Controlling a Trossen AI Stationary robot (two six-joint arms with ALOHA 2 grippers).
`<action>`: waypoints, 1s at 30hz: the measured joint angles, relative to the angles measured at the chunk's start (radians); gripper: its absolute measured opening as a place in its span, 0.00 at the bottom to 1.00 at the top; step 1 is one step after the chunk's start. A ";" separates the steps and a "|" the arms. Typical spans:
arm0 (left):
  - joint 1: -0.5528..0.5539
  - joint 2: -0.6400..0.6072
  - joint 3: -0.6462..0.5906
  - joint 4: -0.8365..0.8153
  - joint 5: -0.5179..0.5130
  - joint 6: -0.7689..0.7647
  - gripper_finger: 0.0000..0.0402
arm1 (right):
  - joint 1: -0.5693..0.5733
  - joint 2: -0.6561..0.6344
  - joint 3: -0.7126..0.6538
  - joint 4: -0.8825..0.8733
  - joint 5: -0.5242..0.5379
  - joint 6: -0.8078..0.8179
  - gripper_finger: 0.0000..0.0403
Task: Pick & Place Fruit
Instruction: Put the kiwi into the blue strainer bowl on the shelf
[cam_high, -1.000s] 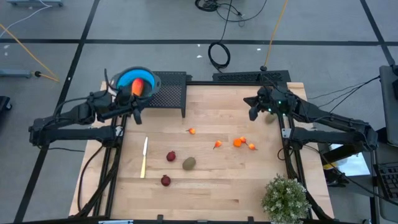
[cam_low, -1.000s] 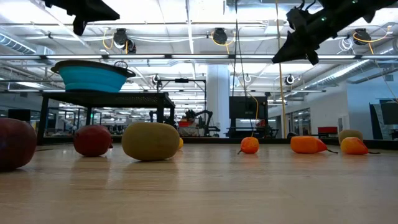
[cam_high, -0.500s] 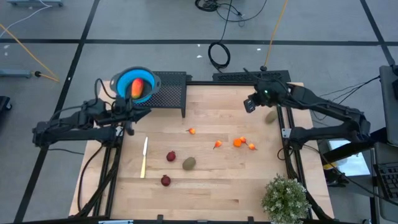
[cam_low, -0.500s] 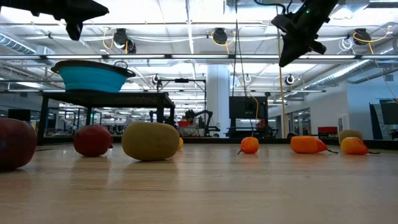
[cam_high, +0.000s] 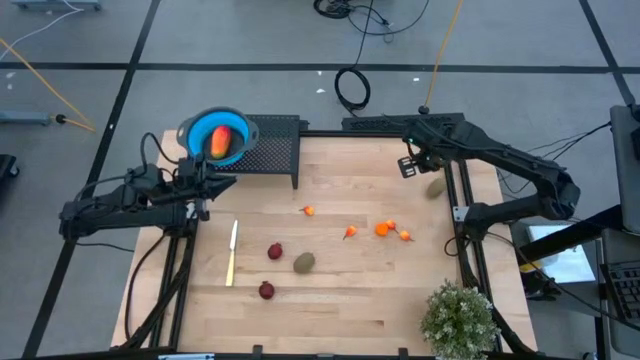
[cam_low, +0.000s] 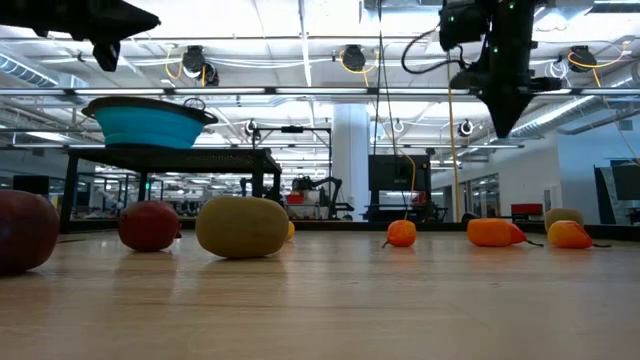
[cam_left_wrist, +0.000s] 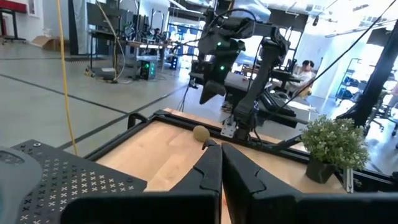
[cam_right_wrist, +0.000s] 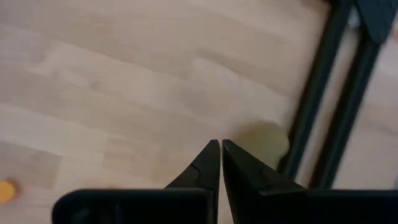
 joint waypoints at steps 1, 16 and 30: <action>0.000 -0.006 -0.001 -0.001 0.000 0.001 0.02 | -0.009 0.006 0.000 -0.019 0.000 0.015 0.04; 0.000 -0.010 -0.002 -0.008 0.000 0.029 0.03 | -0.041 0.014 -0.122 -0.040 -0.003 0.272 0.40; 0.001 -0.010 -0.002 -0.009 0.001 0.031 0.03 | -0.113 0.014 -0.258 -0.040 -0.001 0.384 0.69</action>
